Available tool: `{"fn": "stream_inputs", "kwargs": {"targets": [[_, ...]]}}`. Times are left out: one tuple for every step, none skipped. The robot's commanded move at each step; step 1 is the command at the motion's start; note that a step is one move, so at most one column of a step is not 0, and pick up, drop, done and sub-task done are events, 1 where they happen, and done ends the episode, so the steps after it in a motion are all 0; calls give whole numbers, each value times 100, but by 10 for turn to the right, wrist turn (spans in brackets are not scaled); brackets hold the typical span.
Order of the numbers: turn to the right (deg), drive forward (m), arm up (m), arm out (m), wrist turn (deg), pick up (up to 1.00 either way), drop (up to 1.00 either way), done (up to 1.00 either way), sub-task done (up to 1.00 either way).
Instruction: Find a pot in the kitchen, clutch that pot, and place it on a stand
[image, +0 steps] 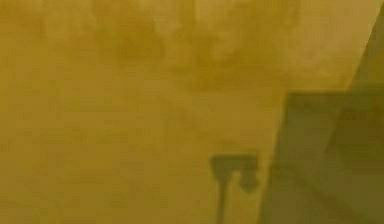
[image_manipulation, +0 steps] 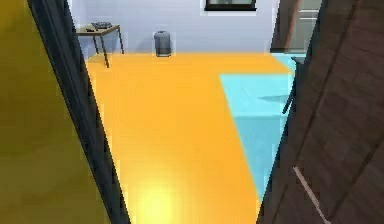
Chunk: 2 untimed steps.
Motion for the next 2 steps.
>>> {"fn": "stream_inputs", "kwargs": {"targets": [[450, 0, 0, 0, 0, 0, 0, 0, 0], [450, 0, 0, 0, 0, 0, 0, 0, 0]]}}
